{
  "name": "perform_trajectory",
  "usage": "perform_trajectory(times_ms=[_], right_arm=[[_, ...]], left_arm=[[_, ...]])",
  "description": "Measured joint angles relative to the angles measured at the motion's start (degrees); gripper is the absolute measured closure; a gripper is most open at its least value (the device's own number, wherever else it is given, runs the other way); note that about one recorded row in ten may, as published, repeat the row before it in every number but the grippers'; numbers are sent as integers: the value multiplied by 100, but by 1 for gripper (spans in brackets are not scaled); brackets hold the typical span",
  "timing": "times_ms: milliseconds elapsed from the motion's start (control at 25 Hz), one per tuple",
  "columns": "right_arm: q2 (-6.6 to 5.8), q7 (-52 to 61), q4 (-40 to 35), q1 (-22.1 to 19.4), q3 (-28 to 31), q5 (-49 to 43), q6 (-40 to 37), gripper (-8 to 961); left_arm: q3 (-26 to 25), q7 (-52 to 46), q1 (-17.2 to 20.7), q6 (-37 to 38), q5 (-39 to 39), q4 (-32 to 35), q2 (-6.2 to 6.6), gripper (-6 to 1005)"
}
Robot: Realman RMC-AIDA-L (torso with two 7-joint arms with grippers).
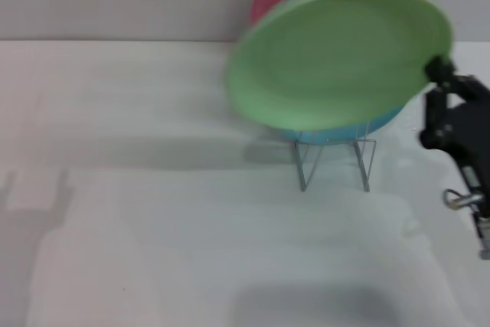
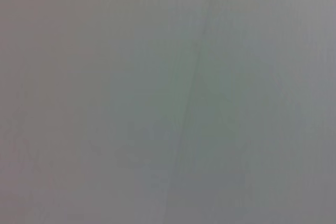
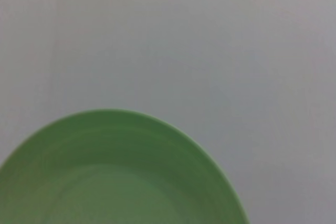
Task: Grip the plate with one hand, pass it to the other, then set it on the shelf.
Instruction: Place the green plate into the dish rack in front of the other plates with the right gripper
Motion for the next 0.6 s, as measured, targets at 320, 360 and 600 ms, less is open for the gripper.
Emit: perform_trajectory(times_ms=[320,360,600], right_arm=[[-7,-499,-403,-98,134,8,-252,936],[-7,-609,-421,-99,119,8,-251,936],[2,-864,-637,-76,94,-1,-244,936]], left_arm=[[7,-38,-160,-264,10,12,-3,163],[7,-38,-169,-286,10,4,-3,163],[14,-40,-209,-344,9,-23,5,163]])
